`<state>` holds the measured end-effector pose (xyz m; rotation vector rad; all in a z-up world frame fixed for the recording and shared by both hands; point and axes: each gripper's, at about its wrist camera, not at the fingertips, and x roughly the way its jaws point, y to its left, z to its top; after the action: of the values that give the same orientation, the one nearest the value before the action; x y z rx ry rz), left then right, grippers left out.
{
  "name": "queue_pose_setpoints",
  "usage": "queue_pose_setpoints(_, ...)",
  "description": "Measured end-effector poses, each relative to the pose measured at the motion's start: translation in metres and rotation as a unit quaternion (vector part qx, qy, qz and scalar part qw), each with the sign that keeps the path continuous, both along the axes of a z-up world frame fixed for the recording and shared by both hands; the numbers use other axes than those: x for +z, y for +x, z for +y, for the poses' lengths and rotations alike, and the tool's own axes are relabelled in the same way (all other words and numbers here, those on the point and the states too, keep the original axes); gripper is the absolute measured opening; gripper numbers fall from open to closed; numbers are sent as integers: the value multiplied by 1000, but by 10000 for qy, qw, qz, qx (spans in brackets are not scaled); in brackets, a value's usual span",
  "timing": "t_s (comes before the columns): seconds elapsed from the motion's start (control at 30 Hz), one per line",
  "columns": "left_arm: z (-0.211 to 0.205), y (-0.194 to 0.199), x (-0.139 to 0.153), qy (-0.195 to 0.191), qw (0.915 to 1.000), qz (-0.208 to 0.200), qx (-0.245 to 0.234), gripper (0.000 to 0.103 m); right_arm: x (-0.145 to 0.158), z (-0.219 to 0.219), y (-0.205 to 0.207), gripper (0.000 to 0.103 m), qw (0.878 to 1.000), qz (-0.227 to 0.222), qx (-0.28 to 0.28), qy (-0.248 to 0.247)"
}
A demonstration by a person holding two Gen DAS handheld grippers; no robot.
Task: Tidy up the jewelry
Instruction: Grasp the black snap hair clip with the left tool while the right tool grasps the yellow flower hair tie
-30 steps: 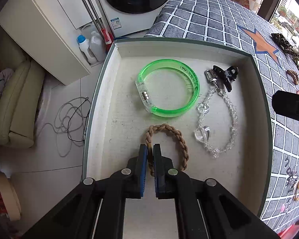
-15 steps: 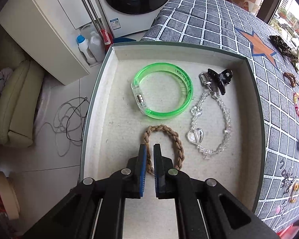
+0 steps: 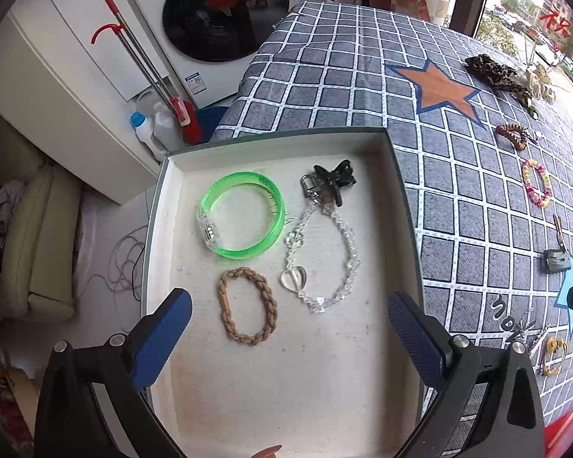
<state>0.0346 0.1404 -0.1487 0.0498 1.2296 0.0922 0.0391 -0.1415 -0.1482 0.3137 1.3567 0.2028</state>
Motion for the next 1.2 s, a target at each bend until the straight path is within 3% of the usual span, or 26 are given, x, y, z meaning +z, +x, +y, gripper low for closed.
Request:
queue_pose_setpoints(0.2, -49, 15, 13, -219, 9982, -121, -554, 103, -2, -44, -19, 86, 9992, 129, -345, -163)
queue_pose_setpoints(0.4, -103, 24, 4, -408, 9909, 0, -1282, 103, -8, -77, -38, 86, 9969, 286, -669, -290)
queue_pose_setpoints(0.73, -189, 20, -8, -369, 9663, 111, -2545, 103, -20, -97, -74, 86, 9953, 456, -567, -647)
queue_pose_setpoints(1.03, -246, 23, -25, -278, 9425, 144, -3327, 103, -35, -80, -92, 86, 9954, 457, -196, -824)
queue_pose_setpoints(1.2, -268, 29, -33, -308, 9341, 150, -3554, 103, -39, -72, -95, 84, 9953, 362, -153, -880)
